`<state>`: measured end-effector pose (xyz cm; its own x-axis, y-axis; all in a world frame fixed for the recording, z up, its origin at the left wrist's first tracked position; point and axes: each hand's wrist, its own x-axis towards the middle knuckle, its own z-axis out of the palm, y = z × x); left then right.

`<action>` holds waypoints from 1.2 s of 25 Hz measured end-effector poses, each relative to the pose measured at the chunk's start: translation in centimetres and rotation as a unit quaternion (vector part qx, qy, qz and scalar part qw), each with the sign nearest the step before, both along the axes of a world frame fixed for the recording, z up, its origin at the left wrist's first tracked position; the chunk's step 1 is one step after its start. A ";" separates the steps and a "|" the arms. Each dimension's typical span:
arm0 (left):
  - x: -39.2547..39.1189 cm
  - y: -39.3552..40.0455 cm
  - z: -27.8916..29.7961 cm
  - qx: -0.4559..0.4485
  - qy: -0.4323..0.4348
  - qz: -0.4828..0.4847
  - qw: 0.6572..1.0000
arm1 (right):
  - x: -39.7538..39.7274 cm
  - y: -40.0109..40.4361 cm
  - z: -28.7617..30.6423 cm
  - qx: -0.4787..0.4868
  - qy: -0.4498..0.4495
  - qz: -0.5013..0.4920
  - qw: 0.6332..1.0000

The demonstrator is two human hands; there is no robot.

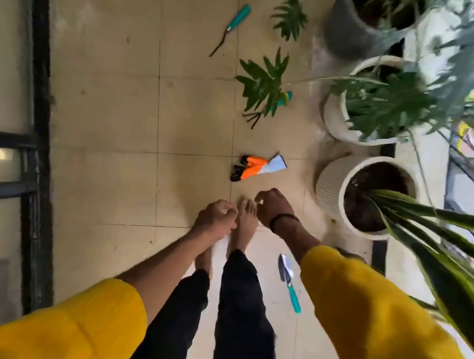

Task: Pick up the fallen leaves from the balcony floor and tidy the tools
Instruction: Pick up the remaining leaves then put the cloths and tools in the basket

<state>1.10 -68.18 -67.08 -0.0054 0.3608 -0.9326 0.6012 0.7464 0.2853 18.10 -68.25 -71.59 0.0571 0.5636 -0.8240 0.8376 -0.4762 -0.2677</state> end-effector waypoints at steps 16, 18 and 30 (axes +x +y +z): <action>-4.2 0.2 -4.4 -0.015 0.076 0.067 0.995 | 0.9 8.3 -8.3 0.142 0.033 0.143 0.979; -4.4 2.3 2.2 0.002 0.059 0.067 0.996 | 1.5 8.7 -0.2 0.194 0.060 -0.002 0.979; 5.2 12.0 40.9 -0.013 -0.377 0.100 0.921 | 6.6 6.7 47.5 0.373 0.202 -0.358 0.832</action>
